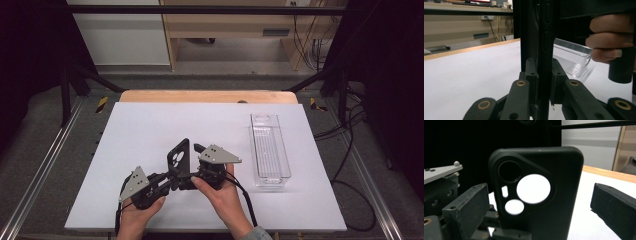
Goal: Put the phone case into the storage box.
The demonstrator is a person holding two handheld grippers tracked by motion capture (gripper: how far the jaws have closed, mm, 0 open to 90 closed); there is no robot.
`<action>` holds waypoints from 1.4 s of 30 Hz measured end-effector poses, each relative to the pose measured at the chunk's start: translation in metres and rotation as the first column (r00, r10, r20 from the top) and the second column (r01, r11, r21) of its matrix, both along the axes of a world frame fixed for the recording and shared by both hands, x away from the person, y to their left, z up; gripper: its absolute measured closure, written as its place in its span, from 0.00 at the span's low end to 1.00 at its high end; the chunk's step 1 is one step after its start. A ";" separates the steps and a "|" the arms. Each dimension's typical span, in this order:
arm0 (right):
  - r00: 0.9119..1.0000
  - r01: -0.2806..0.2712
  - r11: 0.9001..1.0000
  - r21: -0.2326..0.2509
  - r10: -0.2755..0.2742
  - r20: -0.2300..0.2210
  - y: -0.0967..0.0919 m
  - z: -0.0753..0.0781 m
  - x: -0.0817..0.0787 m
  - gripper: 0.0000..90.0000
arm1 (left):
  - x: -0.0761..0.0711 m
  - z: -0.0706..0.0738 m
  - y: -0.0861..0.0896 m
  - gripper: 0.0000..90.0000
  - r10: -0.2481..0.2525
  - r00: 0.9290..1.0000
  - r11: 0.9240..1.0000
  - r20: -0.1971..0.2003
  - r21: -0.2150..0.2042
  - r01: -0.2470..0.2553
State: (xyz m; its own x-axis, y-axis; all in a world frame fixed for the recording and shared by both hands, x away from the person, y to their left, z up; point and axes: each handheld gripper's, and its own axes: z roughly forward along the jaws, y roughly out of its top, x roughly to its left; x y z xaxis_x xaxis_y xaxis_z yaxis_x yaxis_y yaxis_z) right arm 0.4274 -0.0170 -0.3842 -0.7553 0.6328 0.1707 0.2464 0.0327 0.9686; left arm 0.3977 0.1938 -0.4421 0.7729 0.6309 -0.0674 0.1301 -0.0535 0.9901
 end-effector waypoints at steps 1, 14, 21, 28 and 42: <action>1.000 0.002 1.000 0.001 -0.002 0.001 0.000 0.000 0.000 0.03 | -0.001 0.000 -0.001 0.89 -0.006 1.000 1.000 0.000 0.002 0.006; 0.999 0.031 1.000 0.008 -0.031 0.016 0.001 -0.002 -0.001 0.03 | -0.006 -0.001 -0.012 0.89 -0.050 0.999 0.999 -0.001 0.013 0.050; 1.000 0.029 0.999 0.013 -0.029 0.007 0.001 -0.004 0.000 0.04 | -0.006 -0.001 -0.012 0.90 -0.054 0.999 0.999 -0.001 0.002 0.054; 1.000 0.016 1.000 0.019 -0.016 -0.005 0.001 -0.008 0.000 0.05 | -0.005 -0.002 -0.010 0.90 -0.048 0.999 0.999 -0.009 -0.013 0.048; 1.000 0.026 1.000 0.015 -0.026 0.000 0.003 -0.009 -0.003 0.14 | -0.004 -0.005 -0.007 0.90 -0.038 0.999 0.999 -0.021 -0.023 0.038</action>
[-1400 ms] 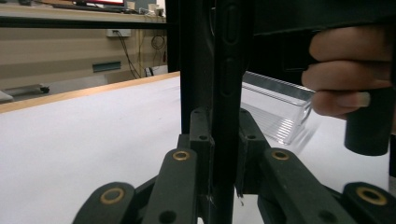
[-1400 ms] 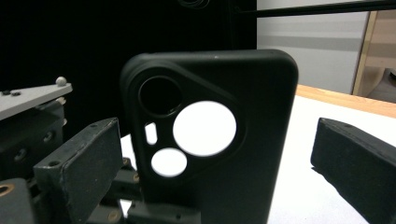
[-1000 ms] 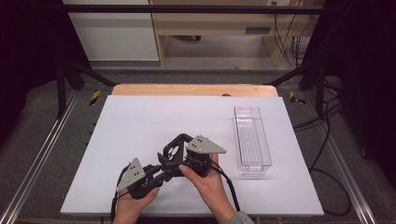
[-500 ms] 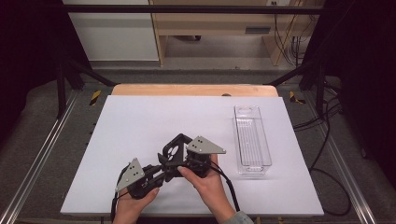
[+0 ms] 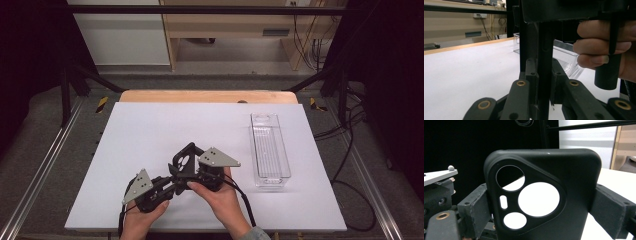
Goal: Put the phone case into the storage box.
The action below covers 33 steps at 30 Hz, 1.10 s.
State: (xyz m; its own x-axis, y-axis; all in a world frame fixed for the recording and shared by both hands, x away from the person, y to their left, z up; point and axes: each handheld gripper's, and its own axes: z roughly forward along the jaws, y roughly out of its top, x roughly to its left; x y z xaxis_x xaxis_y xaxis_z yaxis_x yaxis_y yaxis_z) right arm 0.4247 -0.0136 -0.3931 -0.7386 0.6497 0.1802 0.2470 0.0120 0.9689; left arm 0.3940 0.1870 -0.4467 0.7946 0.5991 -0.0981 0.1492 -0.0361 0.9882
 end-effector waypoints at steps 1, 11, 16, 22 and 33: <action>1.000 0.000 1.000 -0.003 0.000 0.001 0.000 0.000 0.000 0.14 | 0.000 0.000 0.000 0.90 0.001 1.000 1.000 0.000 0.001 -0.001; 0.998 0.048 0.998 -0.038 -0.050 -0.037 -0.003 0.005 0.002 0.15 | 0.000 0.000 -0.002 0.80 0.046 0.999 0.999 0.020 0.025 -0.046; 0.994 0.100 0.994 -0.044 -0.101 -0.033 -0.008 0.013 0.012 0.15 | 0.002 0.002 0.004 0.50 0.103 0.994 0.994 0.024 0.030 -0.104; 0.986 0.162 0.983 -0.081 -0.165 -0.035 -0.021 0.036 0.036 0.15 | 0.004 0.005 0.023 0.30 0.172 0.985 0.983 0.027 0.061 -0.174; 0.953 0.294 0.947 -0.131 -0.301 -0.030 -0.062 0.071 0.090 0.15 | -0.001 0.008 0.086 0.13 0.313 0.949 0.946 0.034 0.082 -0.315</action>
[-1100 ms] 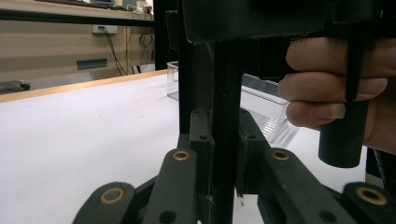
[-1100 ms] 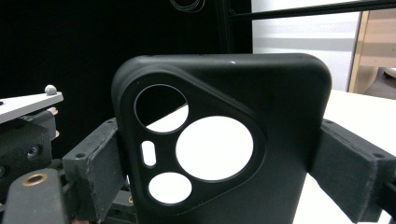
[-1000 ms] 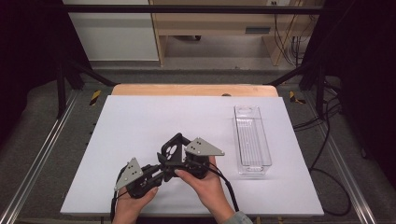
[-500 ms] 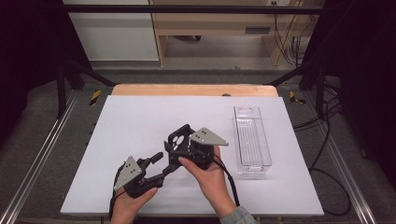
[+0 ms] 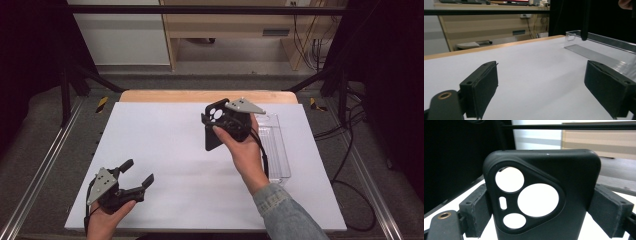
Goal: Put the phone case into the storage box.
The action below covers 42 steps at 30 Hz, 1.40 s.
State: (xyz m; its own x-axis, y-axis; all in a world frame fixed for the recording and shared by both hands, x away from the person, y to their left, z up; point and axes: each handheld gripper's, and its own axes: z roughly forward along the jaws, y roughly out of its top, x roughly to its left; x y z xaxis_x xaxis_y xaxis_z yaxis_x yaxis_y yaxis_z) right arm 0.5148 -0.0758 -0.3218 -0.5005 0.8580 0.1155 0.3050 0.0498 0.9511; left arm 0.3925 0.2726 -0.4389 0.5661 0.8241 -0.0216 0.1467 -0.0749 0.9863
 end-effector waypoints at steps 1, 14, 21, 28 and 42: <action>1.000 0.015 1.000 0.004 -0.015 -0.003 -0.003 0.001 0.005 0.15 | 0.002 -0.002 0.002 0.12 0.003 1.000 1.000 -0.006 0.014 -0.003; 0.983 0.180 0.984 -0.009 -0.181 -0.028 -0.041 -0.001 0.050 0.15 | 0.016 -0.006 0.027 0.10 0.108 0.994 0.994 -0.010 0.014 -0.108; 0.968 0.252 0.968 -0.019 -0.252 0.013 -0.063 0.001 0.061 0.15 | 0.018 -0.006 0.026 0.07 0.115 0.993 0.993 -0.006 0.031 -0.115; 0.953 0.302 0.953 -0.023 -0.302 0.017 -0.079 0.002 0.069 0.15 | 0.018 -0.006 0.028 0.05 0.126 0.992 0.991 -0.005 0.034 -0.126; 0.924 0.383 0.923 -0.031 -0.382 0.016 -0.104 -0.005 0.086 0.16 | 0.021 -0.009 0.025 0.04 0.110 0.994 0.993 -0.012 0.050 -0.109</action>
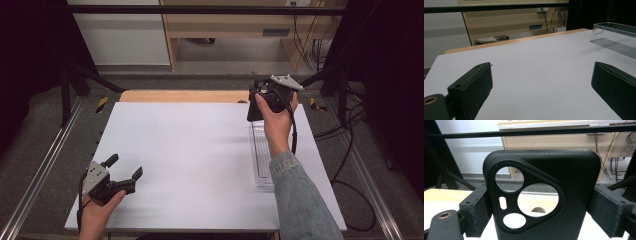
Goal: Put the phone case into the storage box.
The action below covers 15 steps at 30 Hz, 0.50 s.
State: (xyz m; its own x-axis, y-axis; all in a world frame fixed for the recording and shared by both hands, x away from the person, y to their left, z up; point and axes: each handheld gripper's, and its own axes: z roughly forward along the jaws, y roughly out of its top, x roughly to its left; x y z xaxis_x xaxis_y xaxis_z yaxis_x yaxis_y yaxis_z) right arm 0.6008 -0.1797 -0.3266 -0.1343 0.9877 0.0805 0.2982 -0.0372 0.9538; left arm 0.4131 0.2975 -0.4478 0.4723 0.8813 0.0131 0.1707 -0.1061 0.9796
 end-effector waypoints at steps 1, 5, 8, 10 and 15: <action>1.000 0.004 1.000 -0.002 -0.004 -0.002 -0.001 -0.001 0.001 0.16 | 0.000 0.000 -0.001 0.04 -0.001 1.000 1.000 -0.002 0.001 0.001; 1.000 0.026 1.000 -0.015 -0.026 -0.008 -0.006 -0.005 0.006 0.16 | 0.001 0.000 -0.003 0.04 -0.010 1.000 1.000 -0.002 0.005 0.010; 0.999 0.040 0.999 -0.015 -0.040 -0.008 -0.009 -0.007 0.008 0.16 | 0.001 0.000 -0.002 0.03 -0.008 1.000 1.000 -0.002 0.004 0.008; 0.999 0.047 0.999 -0.017 -0.047 -0.012 -0.011 -0.009 0.010 0.16 | 0.001 -0.001 -0.001 0.04 -0.006 1.000 1.000 -0.003 0.004 0.006; 0.998 0.055 0.998 -0.023 -0.055 -0.016 -0.011 -0.011 0.011 0.15 | 0.001 -0.001 -0.002 0.03 -0.009 1.000 1.000 -0.004 0.001 0.009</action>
State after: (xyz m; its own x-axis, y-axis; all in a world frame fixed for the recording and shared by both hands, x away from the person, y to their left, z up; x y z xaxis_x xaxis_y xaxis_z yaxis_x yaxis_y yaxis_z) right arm 0.6113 -0.1905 -0.3373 -0.0785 0.9951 0.0603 0.3119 -0.0329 0.9495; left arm 0.4145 0.2955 -0.4484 0.4799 0.8773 0.0117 0.1737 -0.1081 0.9788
